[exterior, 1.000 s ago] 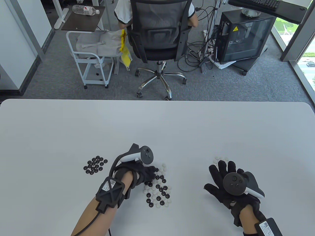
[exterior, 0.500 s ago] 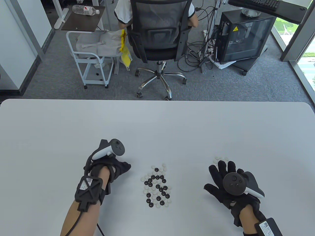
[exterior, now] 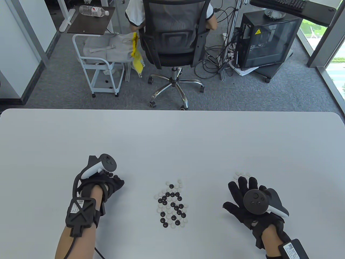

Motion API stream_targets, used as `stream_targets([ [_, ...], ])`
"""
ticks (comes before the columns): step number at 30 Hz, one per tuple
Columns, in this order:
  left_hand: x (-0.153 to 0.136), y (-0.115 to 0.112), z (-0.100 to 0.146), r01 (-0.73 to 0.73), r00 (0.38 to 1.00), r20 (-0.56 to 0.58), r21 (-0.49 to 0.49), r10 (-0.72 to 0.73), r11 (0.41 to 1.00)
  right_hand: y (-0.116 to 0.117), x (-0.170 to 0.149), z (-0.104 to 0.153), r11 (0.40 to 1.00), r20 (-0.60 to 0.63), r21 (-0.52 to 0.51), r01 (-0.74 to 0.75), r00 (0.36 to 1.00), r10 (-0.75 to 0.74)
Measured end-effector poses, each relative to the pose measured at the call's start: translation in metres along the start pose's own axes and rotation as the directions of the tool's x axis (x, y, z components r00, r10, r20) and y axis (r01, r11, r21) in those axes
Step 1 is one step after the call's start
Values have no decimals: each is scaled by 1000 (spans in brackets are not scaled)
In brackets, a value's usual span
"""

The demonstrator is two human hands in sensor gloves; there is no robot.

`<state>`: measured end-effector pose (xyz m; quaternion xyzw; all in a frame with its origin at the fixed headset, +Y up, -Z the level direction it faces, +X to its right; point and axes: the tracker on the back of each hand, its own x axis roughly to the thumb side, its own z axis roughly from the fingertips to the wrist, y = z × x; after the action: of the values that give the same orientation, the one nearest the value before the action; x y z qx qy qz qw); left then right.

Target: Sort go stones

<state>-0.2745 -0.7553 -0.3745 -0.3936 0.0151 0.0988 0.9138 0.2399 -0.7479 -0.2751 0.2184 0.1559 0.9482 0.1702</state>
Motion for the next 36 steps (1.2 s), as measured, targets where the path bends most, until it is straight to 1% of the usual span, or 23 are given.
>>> stream_targets([
  [3,9,2,8,32,999,26,24,-33,999,0,0,0,1000,-2,0,0,1000,0],
  [5,21,0,17,83,994,65,33,-85,996,0,0,0,1000,-2,-1,0,1000,0],
  [9,49,-5,36,196,969,144,55,-202,979,0,0,0,1000,-2,3,-3,1000,3],
  [12,66,-14,49,245,944,210,66,-253,967,1,1,0,1000,-2,7,-3,1000,3],
  [14,81,-26,57,303,916,252,69,-311,950,1,1,0,1000,-1,6,-4,1000,4],
  [17,100,-45,61,411,871,270,54,-410,910,1,0,-1,1000,-4,13,-7,1000,7],
  [20,117,-63,65,463,832,324,41,-450,886,2,1,-2,1000,-5,21,-8,1000,8],
  [22,129,-76,69,492,797,375,48,-473,869,2,1,-2,1000,-3,17,-9,1000,9],
  [25,141,-93,71,528,757,428,45,-494,848,2,1,-2,1000,-5,17,-11,1000,11],
  [28,149,-106,67,546,736,461,31,-497,837,2,1,-2,1000,-7,21,-12,1000,12],
  [31,147,-116,61,576,732,440,10,-521,818,3,2,-3,999,-8,32,-15,1000,16],
  [32,143,-118,61,590,729,424,8,-537,807,4,3,-3,999,-7,33,-16,1000,16],
  [33,138,-119,62,587,732,422,6,-534,810,4,3,-3,999,-5,33,-15,1000,16],
  [34,132,-118,63,572,744,418,4,-521,820,3,4,-3,999,-3,31,-15,1000,15],
  [36,109,-113,66,519,788,390,-3,-477,855,3,4,-3,999,-1,28,-16,1000,16],
])
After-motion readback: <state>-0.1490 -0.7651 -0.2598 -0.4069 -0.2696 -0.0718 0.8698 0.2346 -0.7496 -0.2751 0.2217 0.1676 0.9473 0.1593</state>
